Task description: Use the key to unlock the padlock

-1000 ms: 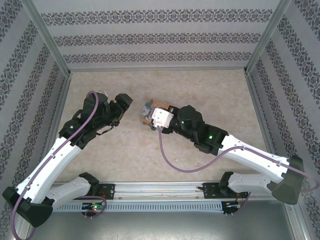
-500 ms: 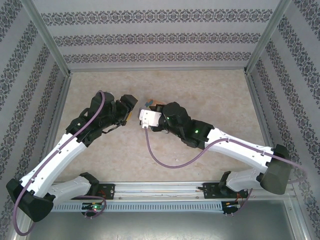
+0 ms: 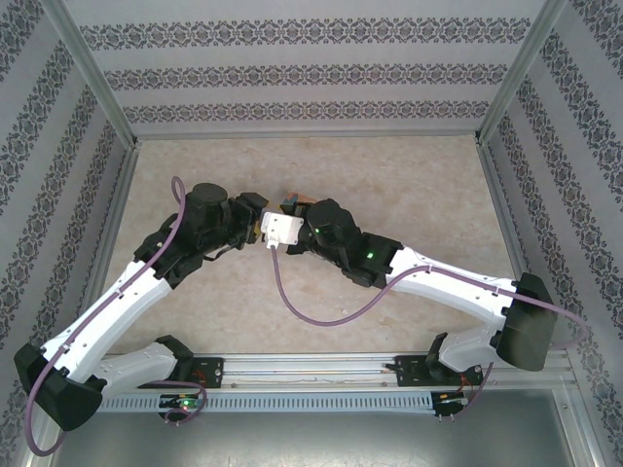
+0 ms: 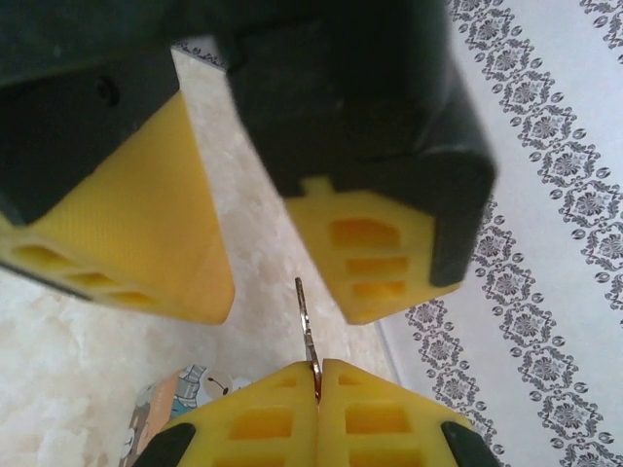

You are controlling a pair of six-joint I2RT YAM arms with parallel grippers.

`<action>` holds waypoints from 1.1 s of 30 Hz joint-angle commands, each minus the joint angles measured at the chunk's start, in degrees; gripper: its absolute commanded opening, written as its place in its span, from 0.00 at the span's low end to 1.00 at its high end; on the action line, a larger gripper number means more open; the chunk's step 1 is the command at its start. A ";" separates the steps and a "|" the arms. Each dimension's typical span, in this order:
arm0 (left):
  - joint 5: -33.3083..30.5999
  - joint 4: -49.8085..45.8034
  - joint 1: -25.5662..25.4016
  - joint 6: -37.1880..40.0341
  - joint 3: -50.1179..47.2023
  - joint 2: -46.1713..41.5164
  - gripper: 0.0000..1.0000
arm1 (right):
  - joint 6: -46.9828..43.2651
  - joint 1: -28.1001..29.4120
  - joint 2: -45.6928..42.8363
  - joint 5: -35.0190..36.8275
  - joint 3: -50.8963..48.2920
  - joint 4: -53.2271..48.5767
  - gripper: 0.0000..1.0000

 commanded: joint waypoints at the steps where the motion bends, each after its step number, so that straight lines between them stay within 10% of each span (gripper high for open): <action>1: -0.08 0.79 -0.64 -4.49 -0.66 -0.36 0.39 | 1.34 0.82 0.34 0.80 1.67 2.33 0.00; 16: -1.05 1.16 -0.64 -4.12 -1.26 -0.25 0.02 | 2.12 1.22 0.14 1.71 1.06 1.98 0.01; 33: -7.68 0.23 0.12 29.14 3.20 -2.15 0.00 | 28.30 -4.66 -12.34 -11.93 -4.44 -3.20 0.53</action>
